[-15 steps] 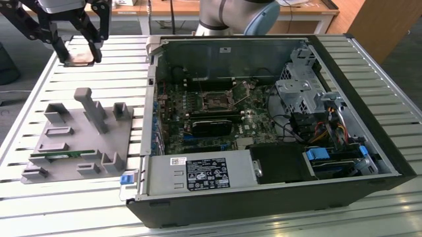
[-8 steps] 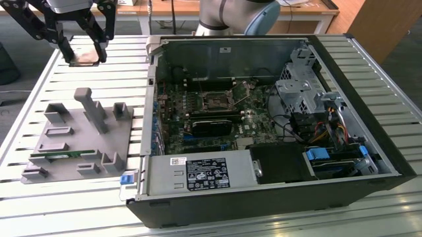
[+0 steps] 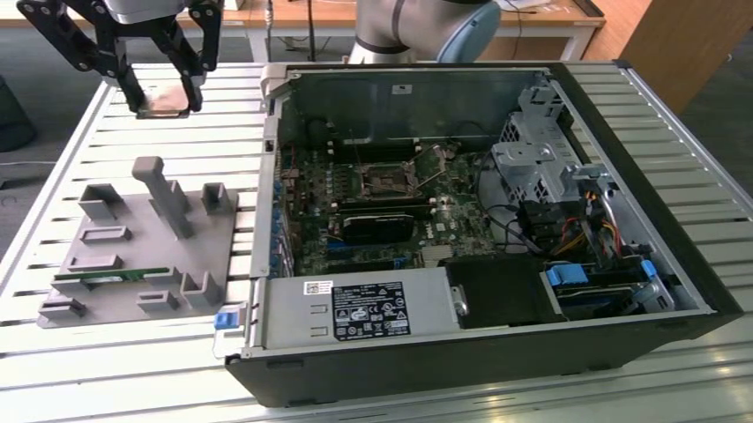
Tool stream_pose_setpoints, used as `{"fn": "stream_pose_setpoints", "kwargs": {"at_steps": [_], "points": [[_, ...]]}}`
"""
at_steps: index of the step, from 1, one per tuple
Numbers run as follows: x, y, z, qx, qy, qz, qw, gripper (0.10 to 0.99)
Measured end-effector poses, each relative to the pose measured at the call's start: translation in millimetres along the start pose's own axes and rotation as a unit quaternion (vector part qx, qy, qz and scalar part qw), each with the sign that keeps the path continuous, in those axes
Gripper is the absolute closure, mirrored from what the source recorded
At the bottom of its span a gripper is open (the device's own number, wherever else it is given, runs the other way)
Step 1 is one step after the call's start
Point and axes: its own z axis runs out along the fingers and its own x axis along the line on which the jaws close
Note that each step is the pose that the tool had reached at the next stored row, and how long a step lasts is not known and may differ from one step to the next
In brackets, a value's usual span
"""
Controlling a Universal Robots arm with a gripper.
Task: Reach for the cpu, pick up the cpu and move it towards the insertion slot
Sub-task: 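Pick up the cpu and move it towards the insertion slot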
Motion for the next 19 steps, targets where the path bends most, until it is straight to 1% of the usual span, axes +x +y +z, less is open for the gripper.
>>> {"fn": "stream_pose_setpoints", "kwargs": {"at_steps": [19], "points": [[-22.9,-0.4,-0.7,0.0,0.0,0.0,1.0,0.541]]}}
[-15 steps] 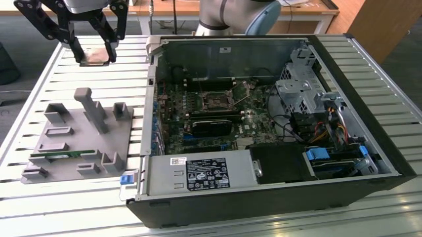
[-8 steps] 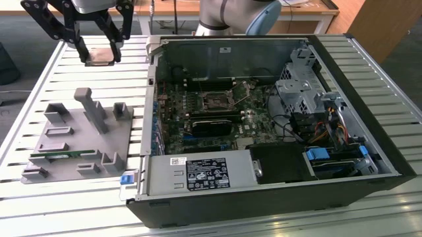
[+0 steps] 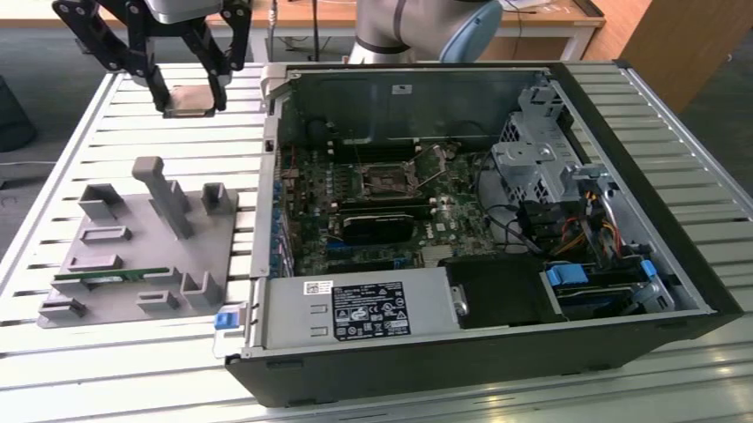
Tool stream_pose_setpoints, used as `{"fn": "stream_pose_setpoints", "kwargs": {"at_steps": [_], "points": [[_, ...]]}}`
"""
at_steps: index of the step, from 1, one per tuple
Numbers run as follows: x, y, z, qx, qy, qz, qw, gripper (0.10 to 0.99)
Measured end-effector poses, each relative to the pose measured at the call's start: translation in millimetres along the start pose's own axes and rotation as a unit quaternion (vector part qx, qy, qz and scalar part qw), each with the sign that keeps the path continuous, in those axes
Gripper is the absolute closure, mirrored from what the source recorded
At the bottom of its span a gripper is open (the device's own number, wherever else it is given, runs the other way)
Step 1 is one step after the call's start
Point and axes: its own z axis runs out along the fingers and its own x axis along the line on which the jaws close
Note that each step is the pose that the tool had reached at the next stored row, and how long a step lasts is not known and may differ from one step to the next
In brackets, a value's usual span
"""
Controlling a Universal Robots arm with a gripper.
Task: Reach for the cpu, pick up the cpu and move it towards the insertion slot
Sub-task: 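Pick up the cpu and move it towards the insertion slot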
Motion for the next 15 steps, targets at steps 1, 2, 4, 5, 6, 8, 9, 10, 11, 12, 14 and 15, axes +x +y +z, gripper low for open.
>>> {"fn": "stream_pose_setpoints", "kwargs": {"at_steps": [1,2,4,5,6,8,9,10,11,12,14,15], "points": [[-1.2,0.0,-0.1,0.0,0.0,0.0,1.0,0.541],[-2.2,0.0,-0.1,0.0,0.0,0.0,1.0,0.541],[-4.3,-0.1,-0.1,0.0,0.0,0.0,1.0,0.541],[-5.4,-0.1,-0.2,0.0,0.0,0.0,1.0,0.541],[-6.6,-0.1,-0.2,0.0,0.0,0.0,1.0,0.541],[-9.2,-0.1,-0.3,0.0,0.0,0.0,1.0,0.541],[-10.6,-0.2,-0.3,0.0,0.0,0.0,1.0,0.541],[-12.0,-0.2,-0.4,0.0,0.0,0.0,1.0,0.541],[-13.3,-0.2,-0.4,0.0,0.0,0.0,1.0,0.541],[-14.8,-0.2,-0.5,0.0,0.0,0.0,1.0,0.541],[-18.2,-0.3,-0.6,0.0,0.0,0.0,1.0,0.541],[-20.0,-0.3,-0.7,0.0,0.0,0.0,1.0,0.541]]}}
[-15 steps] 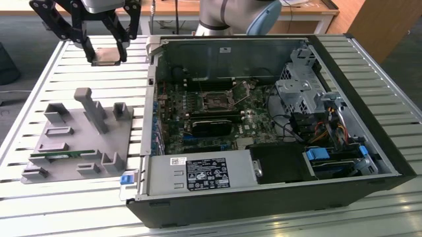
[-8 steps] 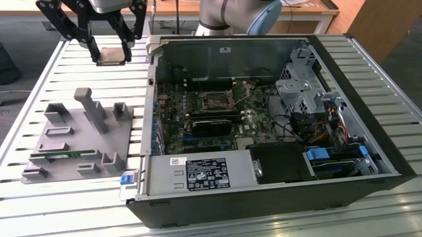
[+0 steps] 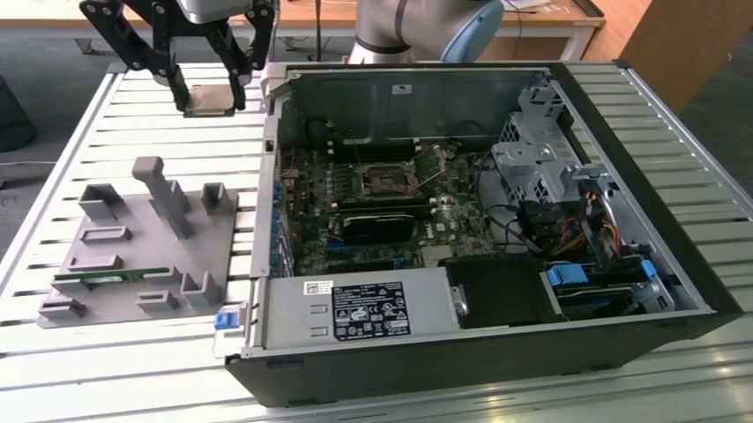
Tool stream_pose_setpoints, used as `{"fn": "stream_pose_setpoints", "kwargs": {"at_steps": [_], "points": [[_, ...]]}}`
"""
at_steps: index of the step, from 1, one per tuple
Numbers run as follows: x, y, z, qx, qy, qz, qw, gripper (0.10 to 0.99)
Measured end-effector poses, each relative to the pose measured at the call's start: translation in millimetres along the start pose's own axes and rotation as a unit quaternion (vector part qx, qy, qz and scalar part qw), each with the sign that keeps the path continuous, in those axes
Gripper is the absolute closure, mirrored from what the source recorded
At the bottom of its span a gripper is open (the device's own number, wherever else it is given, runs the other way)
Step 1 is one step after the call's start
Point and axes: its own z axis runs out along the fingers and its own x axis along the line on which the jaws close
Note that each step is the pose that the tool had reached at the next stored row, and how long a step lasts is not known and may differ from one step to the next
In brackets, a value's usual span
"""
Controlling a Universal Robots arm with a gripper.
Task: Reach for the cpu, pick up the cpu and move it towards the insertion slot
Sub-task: 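Pick up the cpu and move it towards the insertion slot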
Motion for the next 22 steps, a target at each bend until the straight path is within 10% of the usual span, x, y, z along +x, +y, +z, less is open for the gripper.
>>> {"fn": "stream_pose_setpoints", "kwargs": {"at_steps": [22], "points": [[-63.3,3.7,-1.3,0.0,0.0,0.0,1.0,0.541]]}}
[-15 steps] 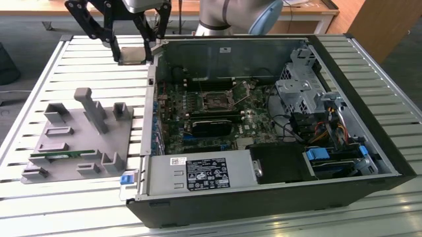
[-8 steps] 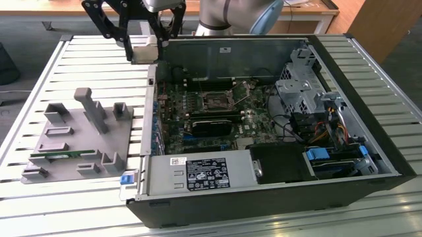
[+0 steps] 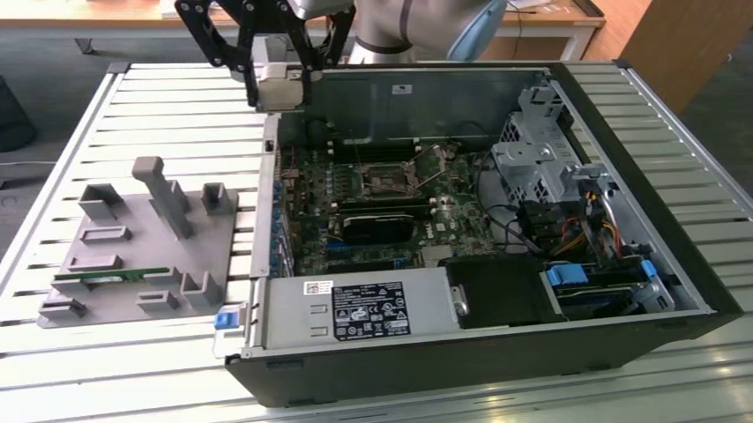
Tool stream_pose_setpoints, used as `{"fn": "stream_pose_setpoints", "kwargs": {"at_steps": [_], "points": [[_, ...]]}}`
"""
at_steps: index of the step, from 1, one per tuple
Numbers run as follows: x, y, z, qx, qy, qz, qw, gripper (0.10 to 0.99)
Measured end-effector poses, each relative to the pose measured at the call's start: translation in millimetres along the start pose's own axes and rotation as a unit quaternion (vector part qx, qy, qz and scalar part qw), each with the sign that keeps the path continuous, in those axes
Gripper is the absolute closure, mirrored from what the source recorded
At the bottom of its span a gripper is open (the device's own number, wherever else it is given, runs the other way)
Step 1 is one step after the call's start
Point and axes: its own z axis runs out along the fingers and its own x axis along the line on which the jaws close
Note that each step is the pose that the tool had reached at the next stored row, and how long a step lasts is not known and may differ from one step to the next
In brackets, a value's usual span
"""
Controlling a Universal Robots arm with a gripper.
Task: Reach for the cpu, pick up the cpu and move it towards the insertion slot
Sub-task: 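Pick up the cpu and move it towards the insertion slot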
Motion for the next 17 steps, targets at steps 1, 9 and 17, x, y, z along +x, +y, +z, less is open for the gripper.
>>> {"fn": "stream_pose_setpoints", "kwargs": {"at_steps": [1,9,17], "points": [[-1.7,0.0,0.2,-0.0001,0.0,0.0,1.0,0.541],[-20.1,0.3,1.2,0.0,-0.0002,0.0,1.0,0.541],[-25.7,5.5,1.5,0.0,-0.004,0.0,1.0,0.541]]}}
